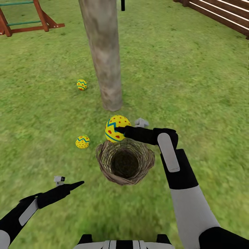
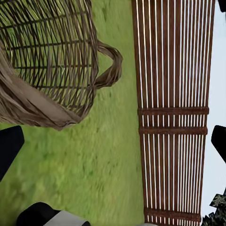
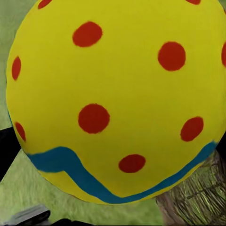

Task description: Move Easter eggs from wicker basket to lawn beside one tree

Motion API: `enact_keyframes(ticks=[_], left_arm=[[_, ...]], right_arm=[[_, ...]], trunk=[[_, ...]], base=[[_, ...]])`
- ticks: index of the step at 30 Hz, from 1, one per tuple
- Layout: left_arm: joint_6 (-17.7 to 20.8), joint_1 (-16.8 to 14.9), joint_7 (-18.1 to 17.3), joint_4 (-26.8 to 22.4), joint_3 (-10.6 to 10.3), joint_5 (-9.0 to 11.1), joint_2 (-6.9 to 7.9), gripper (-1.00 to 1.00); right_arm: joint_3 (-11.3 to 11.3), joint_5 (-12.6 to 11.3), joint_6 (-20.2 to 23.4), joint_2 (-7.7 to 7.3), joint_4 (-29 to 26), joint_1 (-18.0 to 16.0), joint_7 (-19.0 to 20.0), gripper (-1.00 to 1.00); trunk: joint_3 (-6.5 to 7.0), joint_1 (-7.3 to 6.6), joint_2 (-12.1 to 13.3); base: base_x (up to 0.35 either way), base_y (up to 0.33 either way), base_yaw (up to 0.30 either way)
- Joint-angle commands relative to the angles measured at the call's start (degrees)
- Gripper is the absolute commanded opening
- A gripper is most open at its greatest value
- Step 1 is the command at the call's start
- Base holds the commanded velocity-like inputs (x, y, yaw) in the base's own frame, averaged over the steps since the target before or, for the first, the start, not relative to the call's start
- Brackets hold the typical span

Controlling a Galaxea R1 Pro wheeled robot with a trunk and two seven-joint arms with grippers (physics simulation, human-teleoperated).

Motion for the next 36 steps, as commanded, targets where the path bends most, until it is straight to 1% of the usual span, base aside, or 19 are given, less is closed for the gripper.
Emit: enact_keyframes(ticks=[1,6,9,11,19,23,34,35,36], left_arm=[[0.6,0.0,-0.1,0.0,-0.3,0.5,0.07,1.00],[0.7,0.0,-0.1,0.0,-0.3,0.3,0.00,1.00],[0.7,0.0,-0.1,-0.1,-0.3,0.2,0.00,1.00],[0.7,0.0,-0.1,-0.1,-0.4,0.2,0.00,1.00],[0.7,0.0,-0.2,-0.3,-0.7,0.2,0.00,1.00],[0.6,0.0,-0.2,-0.4,-0.9,0.2,-0.14,1.00],[0.3,0.0,-0.2,-0.5,-1.2,0.2,-0.50,1.00],[0.2,0.0,-0.2,-0.4,-1.7,0.2,-0.56,1.00],[0.2,0.0,-0.2,-0.4,-1.7,0.2,-0.59,1.00]], right_arm=[[0.0,-1.2,0.1,0.01,0.0,0.0,-0.6,-1.00],[-0.1,-1.8,0.1,0.01,0.0,0.0,0.2,-1.00],[-0.1,-1.8,0.1,0.01,0.2,0.0,4.2,-1.00],[0.0,-1.8,0.1,0.01,0.2,0.0,5.2,-1.00],[0.0,-1.8,0.1,-0.04,0.2,0.0,5.7,-1.00],[0.1,-1.8,0.1,-0.06,0.3,0.0,7.6,-1.00],[0.1,-1.8,0.1,-0.10,0.2,0.0,7.7,-1.00],[0.1,-1.8,0.1,-0.14,0.2,0.0,7.7,-1.00],[0.1,-1.8,0.1,-0.14,0.3,0.0,7.7,-1.00]], trunk=[[-0.03,0.00,0.0],[-0.03,0.00,0.0],[-0.03,0.00,0.0],[-0.03,0.00,0.0],[-0.03,0.00,0.0],[-0.03,0.00,0.0],[-0.03,0.00,0.0],[-0.03,0.00,0.0],[-0.03,0.00,0.0]], base=[[-0.038,-0.278,0.000],[-0.077,-0.295,0.000],[-0.088,-0.299,0.000],[-0.088,-0.299,0.000],[-0.088,-0.299,0.000],[-0.089,-0.299,0.000],[-0.090,-0.299,0.000],[-0.093,-0.299,0.000],[-0.093,-0.299,0.000]])
